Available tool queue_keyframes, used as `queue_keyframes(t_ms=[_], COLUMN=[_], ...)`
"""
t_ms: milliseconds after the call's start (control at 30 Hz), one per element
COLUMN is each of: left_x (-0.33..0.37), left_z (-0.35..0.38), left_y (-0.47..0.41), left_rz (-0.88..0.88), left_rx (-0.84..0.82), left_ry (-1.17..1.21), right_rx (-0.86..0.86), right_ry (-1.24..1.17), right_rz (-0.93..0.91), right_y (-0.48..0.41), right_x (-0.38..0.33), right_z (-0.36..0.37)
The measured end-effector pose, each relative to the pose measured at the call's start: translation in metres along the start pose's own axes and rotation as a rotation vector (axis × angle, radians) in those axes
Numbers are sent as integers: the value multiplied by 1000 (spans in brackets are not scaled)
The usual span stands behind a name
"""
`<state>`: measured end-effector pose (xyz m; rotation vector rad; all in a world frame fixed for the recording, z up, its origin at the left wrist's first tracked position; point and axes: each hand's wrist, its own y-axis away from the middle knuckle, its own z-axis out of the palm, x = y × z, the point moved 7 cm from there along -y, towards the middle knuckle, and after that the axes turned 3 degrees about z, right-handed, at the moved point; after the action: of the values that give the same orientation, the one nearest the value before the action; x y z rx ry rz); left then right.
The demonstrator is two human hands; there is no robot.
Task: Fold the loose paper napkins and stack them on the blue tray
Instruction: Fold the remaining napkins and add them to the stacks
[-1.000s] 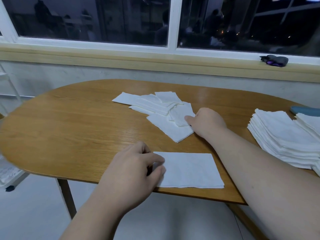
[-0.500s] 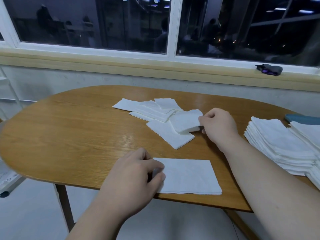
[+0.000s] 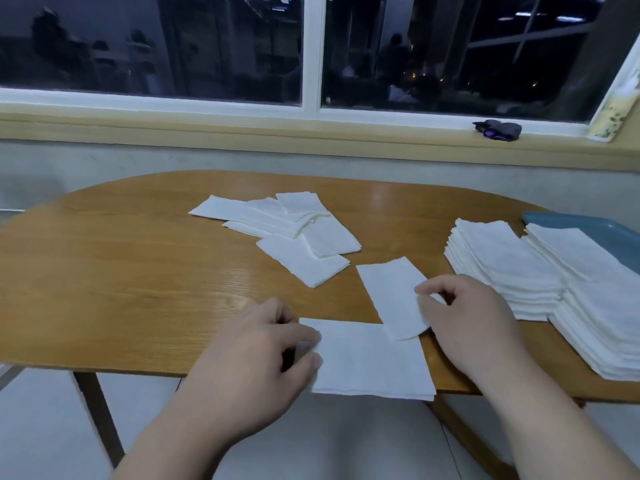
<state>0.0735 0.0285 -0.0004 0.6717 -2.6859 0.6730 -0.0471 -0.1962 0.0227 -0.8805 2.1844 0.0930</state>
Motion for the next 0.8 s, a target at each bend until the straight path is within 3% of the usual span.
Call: queue_keyframes(t_ms=[267, 467, 633, 800], left_x=[4, 3, -4, -5], left_z=[2, 2, -10, -12], left_y=[-3, -3, -1, 5], left_rz=[-30, -65, -143, -128], left_rx=[5, 13, 125, 131], left_ry=[-7, 21, 290, 414], right_rx=[96, 112, -104, -339], right_ry=[47, -321, -566, -559], right_rz=[-84, -49, -68, -8], right_y=[-7, -5, 1, 3], right_x=[-4, -12, -24, -16], right_z=[-11, -33, -27, 1])
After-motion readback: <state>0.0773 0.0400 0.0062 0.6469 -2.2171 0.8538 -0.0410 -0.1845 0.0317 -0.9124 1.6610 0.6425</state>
